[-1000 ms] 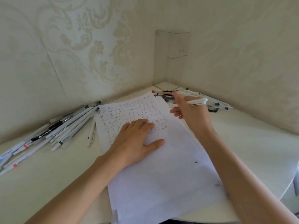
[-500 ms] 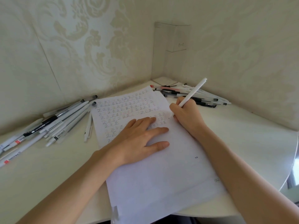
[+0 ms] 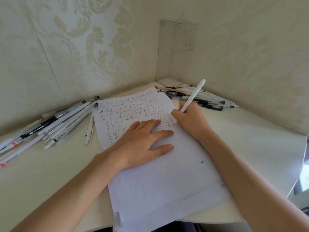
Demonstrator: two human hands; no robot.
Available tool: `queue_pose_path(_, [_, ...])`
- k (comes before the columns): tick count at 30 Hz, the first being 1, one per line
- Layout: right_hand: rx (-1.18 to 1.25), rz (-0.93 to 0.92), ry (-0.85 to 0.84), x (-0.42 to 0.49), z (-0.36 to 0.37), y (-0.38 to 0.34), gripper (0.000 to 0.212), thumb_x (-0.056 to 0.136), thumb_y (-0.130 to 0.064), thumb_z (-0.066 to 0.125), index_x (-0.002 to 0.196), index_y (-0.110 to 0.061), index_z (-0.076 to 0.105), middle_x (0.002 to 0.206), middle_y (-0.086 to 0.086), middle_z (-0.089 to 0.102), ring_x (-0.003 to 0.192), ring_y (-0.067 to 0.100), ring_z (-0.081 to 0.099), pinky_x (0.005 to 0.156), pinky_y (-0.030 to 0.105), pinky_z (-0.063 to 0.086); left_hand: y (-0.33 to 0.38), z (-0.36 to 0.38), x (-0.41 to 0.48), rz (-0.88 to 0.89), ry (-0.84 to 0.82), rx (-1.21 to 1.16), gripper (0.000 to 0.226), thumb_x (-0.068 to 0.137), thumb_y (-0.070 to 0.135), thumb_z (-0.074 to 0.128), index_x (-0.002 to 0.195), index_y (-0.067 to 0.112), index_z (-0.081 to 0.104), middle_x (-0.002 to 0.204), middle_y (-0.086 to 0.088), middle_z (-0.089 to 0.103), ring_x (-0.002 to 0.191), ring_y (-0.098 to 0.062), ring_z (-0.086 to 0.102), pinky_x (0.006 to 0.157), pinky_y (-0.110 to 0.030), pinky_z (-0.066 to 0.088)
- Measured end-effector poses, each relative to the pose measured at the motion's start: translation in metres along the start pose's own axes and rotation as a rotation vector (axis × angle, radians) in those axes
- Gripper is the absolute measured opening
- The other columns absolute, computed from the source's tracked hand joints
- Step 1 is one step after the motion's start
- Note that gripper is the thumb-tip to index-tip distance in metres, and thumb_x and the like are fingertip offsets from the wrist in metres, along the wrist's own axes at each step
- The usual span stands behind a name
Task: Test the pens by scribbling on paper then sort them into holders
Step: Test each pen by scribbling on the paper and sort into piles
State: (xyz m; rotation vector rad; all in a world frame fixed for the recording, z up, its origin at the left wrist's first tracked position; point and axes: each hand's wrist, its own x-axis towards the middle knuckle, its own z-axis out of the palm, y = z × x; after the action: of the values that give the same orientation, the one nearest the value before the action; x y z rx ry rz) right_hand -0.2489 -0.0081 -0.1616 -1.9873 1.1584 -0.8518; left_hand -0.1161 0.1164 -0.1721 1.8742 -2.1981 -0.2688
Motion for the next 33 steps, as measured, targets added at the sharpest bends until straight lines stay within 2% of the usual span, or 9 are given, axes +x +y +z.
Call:
queue_pose_path(9, [0.014, -0.014, 0.025, 0.0, 0.0, 0.001, 0.035, 0.08, -0.007, 0.055, 0.06, -0.016, 0.027, 0.054, -0.004, 0.026, 0.044, 0.007, 0.021, 0.039, 0.014, 0.022, 0.001, 0.0, -0.001, 0.01, 0.012, -0.004, 0.049, 0.09, 0.059, 0.032, 0.137, 0.051, 0.028, 0.153, 0.009, 0.012, 0.136, -0.004, 0.008, 0.104, -0.015, -0.001])
queue_pose_path(13, [0.015, -0.031, 0.002, -0.002, 0.0, 0.0, 0.026, 0.079, -0.009, 0.056, 0.065, -0.011, 0.035, 0.057, 0.002, 0.031, 0.052, 0.013, 0.027, 0.042, 0.018, 0.024, 0.0, 0.0, -0.001, 0.014, 0.018, -0.004, 0.048, 0.09, 0.058, 0.033, 0.137, 0.05, 0.029, 0.153, 0.009, 0.013, 0.137, -0.005, 0.008, 0.104, -0.016, 0.0])
queue_pose_path(20, [0.012, 0.002, -0.027, -0.004, -0.001, -0.002, 0.032, 0.079, -0.009, 0.057, 0.059, -0.014, 0.032, 0.054, 0.0, 0.034, 0.049, 0.011, 0.029, 0.043, 0.019, 0.026, -0.003, 0.002, 0.0, 0.022, 0.03, -0.006, 0.048, 0.09, 0.059, 0.032, 0.137, 0.051, 0.027, 0.153, 0.01, 0.012, 0.135, -0.003, 0.008, 0.102, -0.014, 0.0])
queue_pose_path(22, [-0.01, -0.004, -0.012, -0.003, 0.001, -0.002, 0.035, 0.079, -0.009, 0.057, 0.058, -0.015, 0.029, 0.053, -0.002, 0.031, 0.047, 0.01, 0.026, 0.041, 0.016, 0.024, -0.004, 0.003, 0.001, 0.024, 0.035, -0.008, 0.048, 0.09, 0.059, 0.033, 0.137, 0.051, 0.028, 0.153, 0.01, 0.012, 0.135, -0.003, 0.008, 0.102, -0.013, 0.0])
queue_pose_path(26, [-0.035, 0.02, 0.039, -0.001, 0.0, 0.0, 0.036, 0.08, -0.01, 0.055, 0.059, -0.016, 0.026, 0.052, -0.004, 0.028, 0.045, 0.009, 0.023, 0.042, 0.019, 0.023, -0.005, 0.005, 0.0, 0.023, 0.051, -0.004, 0.052, 0.088, 0.066, 0.029, 0.137, 0.05, 0.03, 0.153, 0.01, 0.014, 0.135, -0.004, 0.009, 0.103, -0.015, 0.0])
queue_pose_path(28, [0.03, 0.01, 0.086, -0.002, -0.002, 0.002, 0.033, 0.085, -0.015, 0.056, 0.061, -0.015, 0.033, 0.048, -0.004, 0.036, 0.04, 0.007, 0.029, 0.04, 0.016, 0.026, -0.005, 0.006, 0.0, 0.019, 0.085, -0.003, 0.067, 0.077, 0.074, 0.018, 0.136, 0.047, 0.034, 0.152, 0.009, 0.019, 0.136, -0.007, 0.012, 0.107, -0.019, 0.0])
queue_pose_path(30, [0.13, 0.003, 0.148, -0.003, -0.003, 0.002, 0.032, 0.09, -0.03, 0.06, 0.068, -0.015, 0.041, 0.043, -0.002, 0.047, 0.037, 0.005, 0.039, 0.042, 0.015, 0.032, -0.007, 0.007, 0.001, 0.005, 0.148, 0.004, 0.073, 0.072, 0.071, 0.013, 0.131, 0.041, 0.044, 0.147, 0.009, 0.029, 0.134, -0.008, 0.021, 0.112, -0.026, 0.005])
queue_pose_path(31, [0.152, -0.004, 0.159, -0.003, -0.003, 0.002, 0.033, 0.089, -0.035, 0.061, 0.071, -0.015, 0.043, 0.043, -0.002, 0.05, 0.038, 0.004, 0.042, 0.043, 0.015, 0.033, -0.009, 0.006, 0.002, -0.013, 0.204, 0.003, 0.071, 0.074, 0.069, 0.015, 0.126, 0.037, 0.05, 0.141, 0.009, 0.037, 0.131, -0.009, 0.029, 0.111, -0.028, 0.011])
queue_pose_path(33, [0.178, -0.021, 0.138, -0.001, -0.002, 0.002, 0.023, 0.088, -0.03, 0.065, 0.078, -0.017, 0.049, 0.052, -0.003, 0.057, 0.048, 0.008, 0.05, 0.049, 0.018, 0.038, -0.013, 0.003, 0.003, -0.059, 0.362, -0.041, 0.06, 0.081, 0.063, 0.028, 0.116, 0.027, 0.06, 0.124, 0.009, 0.052, 0.116, -0.013, 0.046, 0.103, -0.028, 0.026])
